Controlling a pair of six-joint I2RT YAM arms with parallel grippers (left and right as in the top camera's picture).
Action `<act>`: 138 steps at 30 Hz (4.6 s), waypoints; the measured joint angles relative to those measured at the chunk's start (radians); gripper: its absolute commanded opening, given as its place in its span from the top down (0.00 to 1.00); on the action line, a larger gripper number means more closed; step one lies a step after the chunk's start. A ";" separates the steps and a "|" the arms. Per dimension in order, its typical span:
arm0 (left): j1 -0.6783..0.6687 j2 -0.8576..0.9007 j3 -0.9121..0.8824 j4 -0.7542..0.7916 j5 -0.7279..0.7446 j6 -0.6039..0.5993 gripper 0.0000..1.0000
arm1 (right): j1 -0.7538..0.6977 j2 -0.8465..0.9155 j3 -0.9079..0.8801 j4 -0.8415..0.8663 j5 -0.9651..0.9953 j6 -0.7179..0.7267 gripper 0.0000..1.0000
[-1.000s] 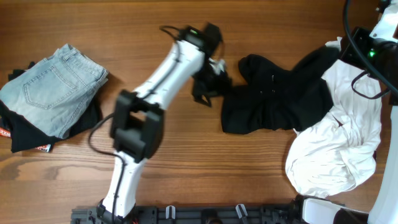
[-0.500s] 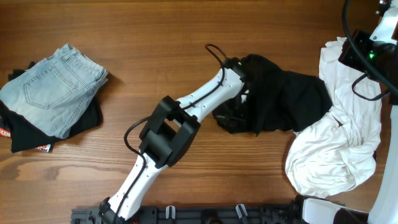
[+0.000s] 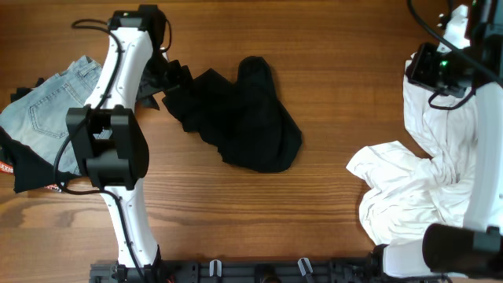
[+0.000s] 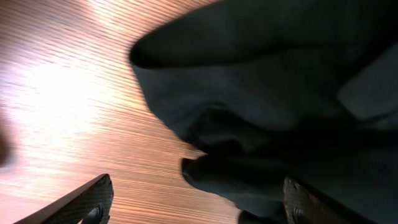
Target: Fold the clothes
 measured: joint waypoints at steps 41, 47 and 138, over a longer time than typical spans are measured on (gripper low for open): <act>-0.220 -0.001 -0.183 0.196 -0.297 0.024 0.96 | 0.000 0.084 0.000 -0.074 -0.044 -0.004 0.61; -0.220 -0.001 -0.183 0.192 -0.278 0.023 0.96 | 0.000 0.084 0.000 -0.074 -0.044 -0.005 0.61; -0.269 -0.269 -0.332 0.148 0.114 0.053 0.26 | -0.103 -0.074 -0.451 0.180 0.220 0.113 0.96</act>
